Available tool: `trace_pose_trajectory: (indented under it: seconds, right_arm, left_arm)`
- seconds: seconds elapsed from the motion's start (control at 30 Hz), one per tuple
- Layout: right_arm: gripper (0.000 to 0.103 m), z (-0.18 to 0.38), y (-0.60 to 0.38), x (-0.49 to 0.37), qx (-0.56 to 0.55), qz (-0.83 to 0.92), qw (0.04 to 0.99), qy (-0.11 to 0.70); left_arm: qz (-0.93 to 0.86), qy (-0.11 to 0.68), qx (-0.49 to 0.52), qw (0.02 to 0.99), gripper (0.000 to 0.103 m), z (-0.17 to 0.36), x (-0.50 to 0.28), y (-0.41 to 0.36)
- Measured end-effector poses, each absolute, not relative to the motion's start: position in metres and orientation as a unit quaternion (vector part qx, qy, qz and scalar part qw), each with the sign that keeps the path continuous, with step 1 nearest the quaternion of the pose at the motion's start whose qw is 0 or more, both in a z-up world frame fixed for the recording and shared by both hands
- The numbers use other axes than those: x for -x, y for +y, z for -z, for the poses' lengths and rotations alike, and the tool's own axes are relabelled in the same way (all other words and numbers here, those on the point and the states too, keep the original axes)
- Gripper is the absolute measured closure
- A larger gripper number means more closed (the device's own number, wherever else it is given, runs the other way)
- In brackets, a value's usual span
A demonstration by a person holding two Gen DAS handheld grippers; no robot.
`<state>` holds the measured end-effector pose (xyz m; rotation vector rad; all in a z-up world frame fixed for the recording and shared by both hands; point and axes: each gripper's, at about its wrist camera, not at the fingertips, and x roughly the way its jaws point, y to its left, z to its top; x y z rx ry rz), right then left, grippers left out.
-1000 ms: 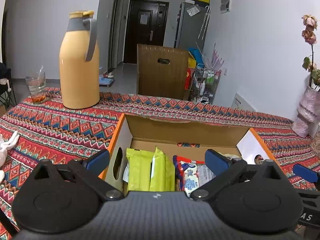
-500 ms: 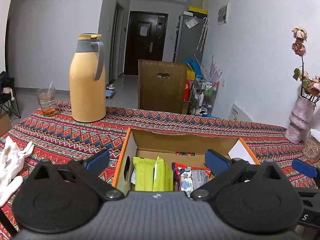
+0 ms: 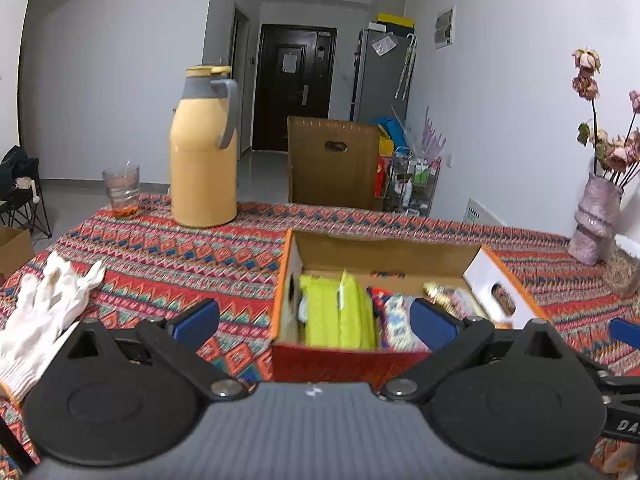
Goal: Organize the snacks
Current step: 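Move both grippers back over the snack pile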
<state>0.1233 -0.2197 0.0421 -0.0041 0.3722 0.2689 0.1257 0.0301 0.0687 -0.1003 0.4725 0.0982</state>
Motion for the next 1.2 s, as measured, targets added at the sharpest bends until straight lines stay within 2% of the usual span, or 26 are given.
trace_pose_trajectory:
  seconds: [0.33,0.57,1.2]
  right_arm:
    - [0.000,-0.012,-0.227,-0.086,0.004,-0.129,0.967,0.221]
    - [0.000,0.002,-0.238,-0.078,-0.033,-0.121,0.962,0.242]
    - [0.000,0.023,-0.231,-0.083,-0.052,-0.107,0.952,0.282]
  left_arm:
    - [-0.057,0.269,0.042,0.961,0.000,-0.021,-0.097,0.050]
    - [-0.058,0.276,0.043,0.958,0.000,0.010,-0.093,0.047]
    - [-0.047,0.261,0.066,0.962,0.000,0.021,-0.092,0.052]
